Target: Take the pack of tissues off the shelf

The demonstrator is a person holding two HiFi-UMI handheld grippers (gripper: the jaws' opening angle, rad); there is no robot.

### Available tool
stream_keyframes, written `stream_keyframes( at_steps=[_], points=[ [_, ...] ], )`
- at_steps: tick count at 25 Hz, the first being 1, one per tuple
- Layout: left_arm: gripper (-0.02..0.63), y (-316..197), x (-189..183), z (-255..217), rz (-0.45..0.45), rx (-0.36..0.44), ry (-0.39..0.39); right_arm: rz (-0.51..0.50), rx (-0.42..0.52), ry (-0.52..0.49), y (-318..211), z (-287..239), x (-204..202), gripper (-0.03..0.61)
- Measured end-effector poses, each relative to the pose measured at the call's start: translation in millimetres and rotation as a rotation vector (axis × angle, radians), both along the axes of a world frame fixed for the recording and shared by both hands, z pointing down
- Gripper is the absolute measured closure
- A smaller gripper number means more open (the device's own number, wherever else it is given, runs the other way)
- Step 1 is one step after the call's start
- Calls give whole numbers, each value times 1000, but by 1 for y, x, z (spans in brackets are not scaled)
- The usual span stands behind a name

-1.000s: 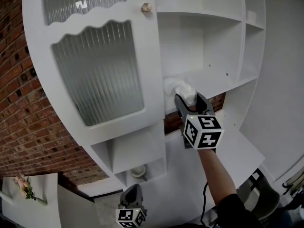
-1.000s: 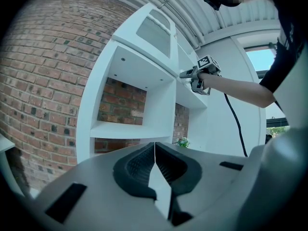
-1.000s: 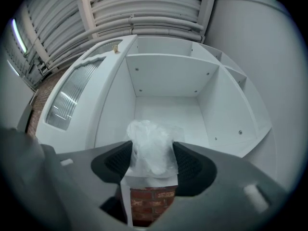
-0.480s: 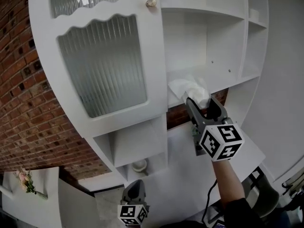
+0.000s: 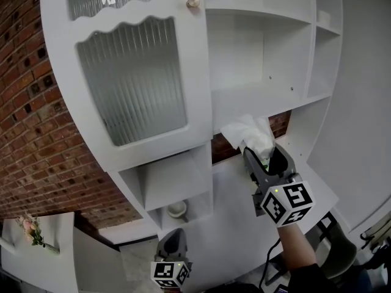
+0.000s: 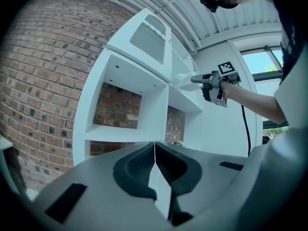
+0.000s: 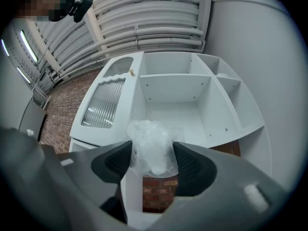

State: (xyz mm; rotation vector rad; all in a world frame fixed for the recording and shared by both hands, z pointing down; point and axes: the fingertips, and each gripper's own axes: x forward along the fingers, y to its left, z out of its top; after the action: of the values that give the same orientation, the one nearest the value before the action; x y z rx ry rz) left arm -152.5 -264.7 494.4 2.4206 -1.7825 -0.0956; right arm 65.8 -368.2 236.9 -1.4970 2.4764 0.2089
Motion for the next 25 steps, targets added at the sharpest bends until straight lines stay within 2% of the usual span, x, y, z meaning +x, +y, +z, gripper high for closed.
stream_keyframes(
  at_steps=[16, 25],
  points=[
    [601, 15, 12, 3, 49, 6, 7, -48, -90, 21, 43, 87, -11, 321],
    [601, 17, 13, 12, 41, -8, 24, -65, -139, 26, 59, 133, -14, 321]
  ],
)
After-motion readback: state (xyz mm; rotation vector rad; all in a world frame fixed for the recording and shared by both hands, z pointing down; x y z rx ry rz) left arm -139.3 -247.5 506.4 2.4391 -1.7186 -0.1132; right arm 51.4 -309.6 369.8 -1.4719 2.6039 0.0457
